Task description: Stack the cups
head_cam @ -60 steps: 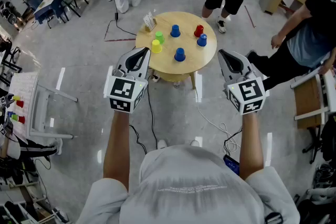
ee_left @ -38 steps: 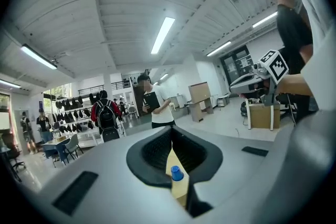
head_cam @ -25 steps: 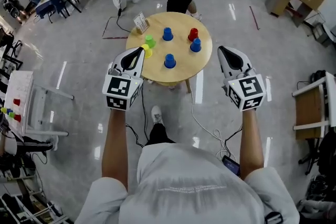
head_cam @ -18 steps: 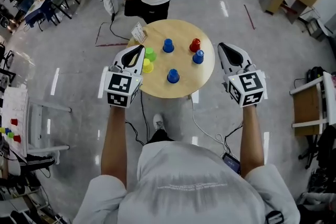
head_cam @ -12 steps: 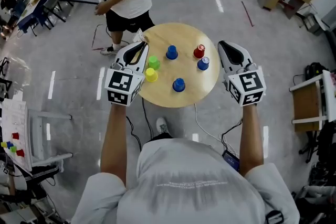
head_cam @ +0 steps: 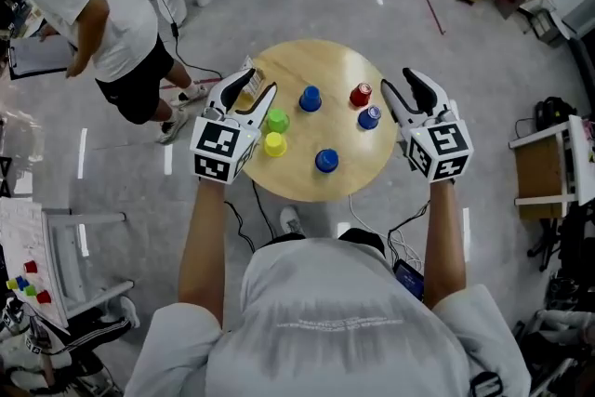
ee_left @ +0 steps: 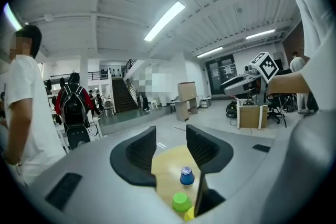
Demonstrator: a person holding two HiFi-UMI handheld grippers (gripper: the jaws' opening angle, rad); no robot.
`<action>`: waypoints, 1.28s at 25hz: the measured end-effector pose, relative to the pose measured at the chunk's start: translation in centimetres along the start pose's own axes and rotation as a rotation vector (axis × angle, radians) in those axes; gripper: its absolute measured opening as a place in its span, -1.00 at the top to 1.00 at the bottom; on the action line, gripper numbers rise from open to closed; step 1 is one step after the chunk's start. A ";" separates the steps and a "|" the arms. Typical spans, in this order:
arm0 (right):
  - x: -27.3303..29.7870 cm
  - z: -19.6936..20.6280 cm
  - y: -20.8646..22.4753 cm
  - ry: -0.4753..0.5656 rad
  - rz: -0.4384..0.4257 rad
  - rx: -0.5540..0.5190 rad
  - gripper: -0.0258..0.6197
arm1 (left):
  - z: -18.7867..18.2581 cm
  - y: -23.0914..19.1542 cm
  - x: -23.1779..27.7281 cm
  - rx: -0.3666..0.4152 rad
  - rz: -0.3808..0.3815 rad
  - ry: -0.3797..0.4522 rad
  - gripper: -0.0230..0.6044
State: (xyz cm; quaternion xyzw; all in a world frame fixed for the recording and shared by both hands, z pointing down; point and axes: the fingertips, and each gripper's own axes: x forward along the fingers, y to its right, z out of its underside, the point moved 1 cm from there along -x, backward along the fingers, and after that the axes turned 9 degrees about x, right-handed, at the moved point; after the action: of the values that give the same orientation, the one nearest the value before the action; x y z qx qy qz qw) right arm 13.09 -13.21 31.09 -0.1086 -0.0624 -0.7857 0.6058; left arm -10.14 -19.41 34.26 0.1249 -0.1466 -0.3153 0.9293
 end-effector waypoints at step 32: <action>3.8 20.4 4.1 -0.396 -0.128 0.177 0.39 | 29.5 12.8 3.5 -0.380 0.021 -0.638 0.10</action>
State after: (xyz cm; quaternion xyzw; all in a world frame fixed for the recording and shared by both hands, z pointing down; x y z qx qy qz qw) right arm 18.04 -13.09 51.63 -0.2030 -0.2557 -0.7774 0.5376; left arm -10.81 -15.89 66.45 -0.1561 -0.3689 -0.3505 0.8466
